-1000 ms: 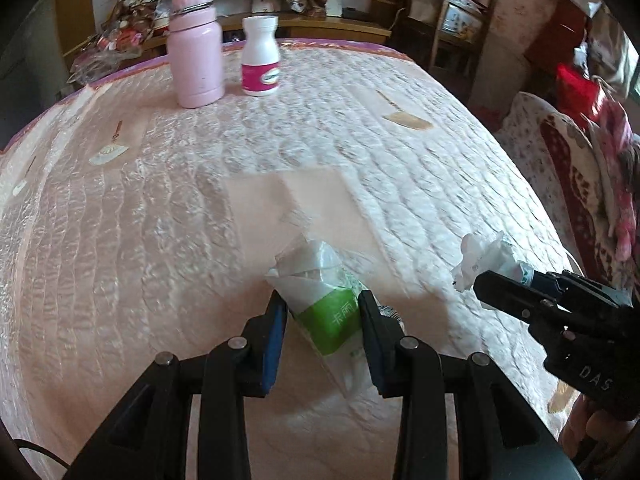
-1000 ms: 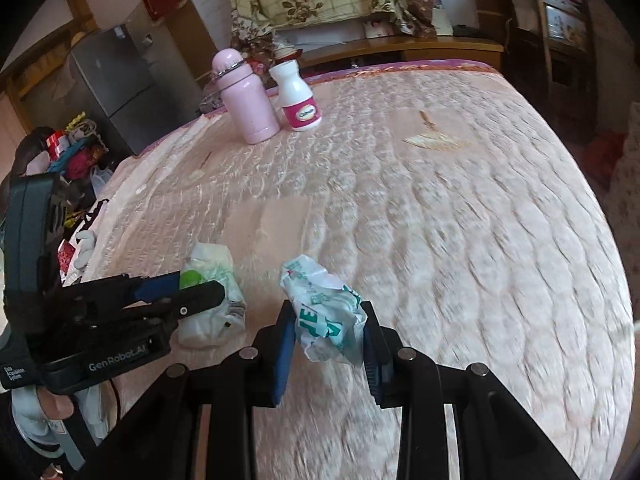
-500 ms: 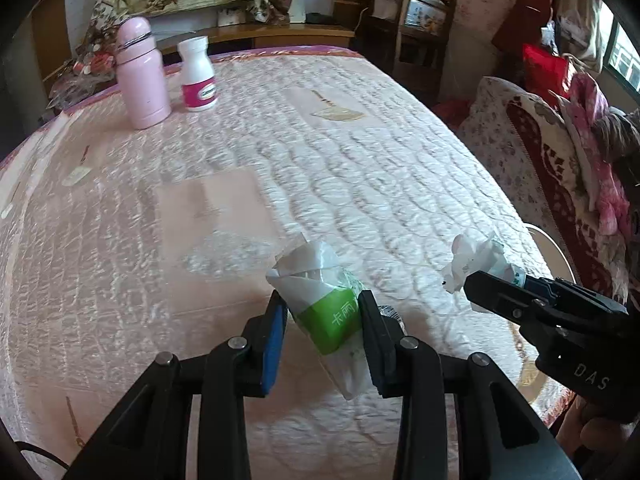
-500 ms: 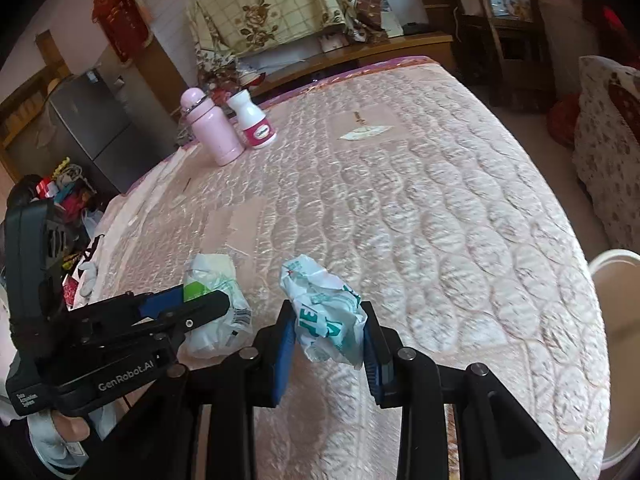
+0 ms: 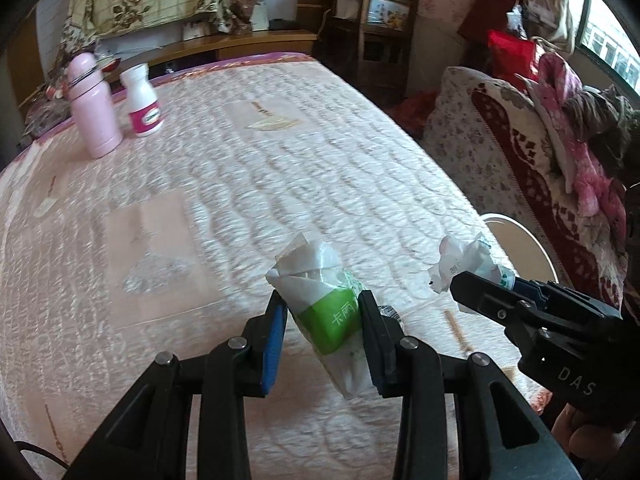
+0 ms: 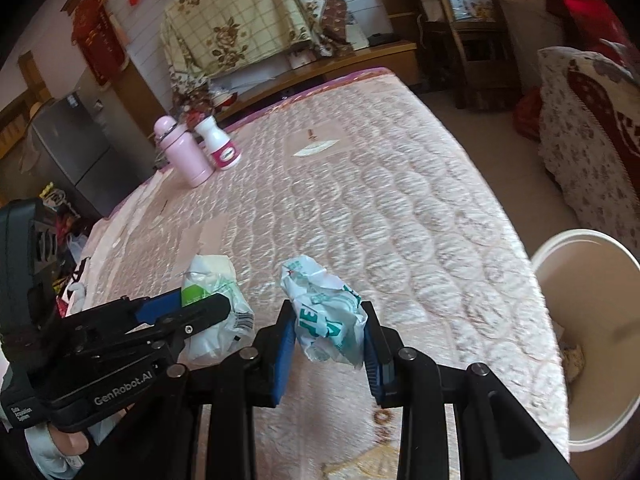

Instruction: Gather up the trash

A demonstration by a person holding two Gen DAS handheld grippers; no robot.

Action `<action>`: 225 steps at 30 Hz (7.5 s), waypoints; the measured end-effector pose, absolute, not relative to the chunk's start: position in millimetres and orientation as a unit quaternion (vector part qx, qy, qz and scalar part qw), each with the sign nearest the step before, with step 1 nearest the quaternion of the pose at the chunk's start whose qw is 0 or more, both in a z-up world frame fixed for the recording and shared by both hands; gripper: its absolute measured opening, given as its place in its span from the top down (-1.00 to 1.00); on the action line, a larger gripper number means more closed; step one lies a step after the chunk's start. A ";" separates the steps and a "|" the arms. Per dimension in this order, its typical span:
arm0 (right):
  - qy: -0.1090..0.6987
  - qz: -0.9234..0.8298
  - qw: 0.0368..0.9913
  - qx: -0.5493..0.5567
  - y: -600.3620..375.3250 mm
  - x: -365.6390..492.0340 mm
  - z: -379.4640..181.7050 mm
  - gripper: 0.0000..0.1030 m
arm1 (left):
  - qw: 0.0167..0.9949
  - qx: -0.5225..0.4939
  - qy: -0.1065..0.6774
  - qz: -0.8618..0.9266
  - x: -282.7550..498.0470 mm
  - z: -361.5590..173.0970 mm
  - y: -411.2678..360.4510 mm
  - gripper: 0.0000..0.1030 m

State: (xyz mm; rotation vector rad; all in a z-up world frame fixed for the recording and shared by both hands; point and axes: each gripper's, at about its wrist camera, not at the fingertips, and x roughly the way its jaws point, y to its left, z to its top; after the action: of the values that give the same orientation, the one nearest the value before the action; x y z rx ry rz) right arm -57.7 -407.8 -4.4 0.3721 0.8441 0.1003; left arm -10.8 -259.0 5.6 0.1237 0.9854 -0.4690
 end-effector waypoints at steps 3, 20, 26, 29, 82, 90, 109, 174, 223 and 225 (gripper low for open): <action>0.405 0.032 0.895 0.186 -419.8 -65.0 -3.5 0.35 | 0.849 0.062 0.468 -0.238 -13.3 5.9 -273.9 0.27; 0.390 -0.053 0.891 0.225 -489.1 -99.5 -2.7 0.32 | 0.831 0.080 0.466 -0.292 -19.4 8.0 -340.5 0.27; 0.387 -0.078 0.889 0.231 -505.5 -107.5 -2.9 0.32 | 0.823 0.084 0.467 -0.311 -21.6 6.4 -363.1 0.27; 0.386 -0.094 0.888 0.232 -515.2 -112.9 -4.2 0.32 | 0.818 0.086 0.469 -0.322 -24.2 4.5 -375.3 0.27; 0.366 -0.244 0.864 0.245 -577.0 -168.0 -2.7 -0.31 | 0.837 0.000 0.421 -0.350 -39.6 27.2 -370.0 -0.42; 0.365 -0.227 0.876 0.221 -556.0 -170.5 12.4 -0.37 | 0.855 0.008 0.402 -0.328 -50.8 40.3 -351.8 -0.51; 0.282 -0.227 0.922 0.134 -483.5 -188.8 73.5 -0.37 | 0.902 0.026 0.317 -0.292 -82.2 87.9 -313.7 -0.51; 0.235 -0.260 0.928 0.130 -479.3 -215.1 109.6 -0.38 | 0.905 0.039 0.284 -0.314 -99.4 101.3 -320.4 -0.51; 0.262 -0.260 0.920 0.131 -482.0 -204.6 94.8 -0.38 | 0.898 0.039 0.297 -0.321 -93.9 88.2 -318.3 -0.51; 0.264 -0.258 0.920 0.130 -480.2 -202.3 94.2 -0.38 | 0.900 0.041 0.297 -0.318 -93.2 87.2 -316.1 -0.51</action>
State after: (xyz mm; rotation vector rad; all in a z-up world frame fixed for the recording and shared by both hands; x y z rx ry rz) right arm -202.3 -480.2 94.2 0.2669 0.5426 -0.5303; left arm -93.2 -316.1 87.2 0.0841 0.6143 -0.6576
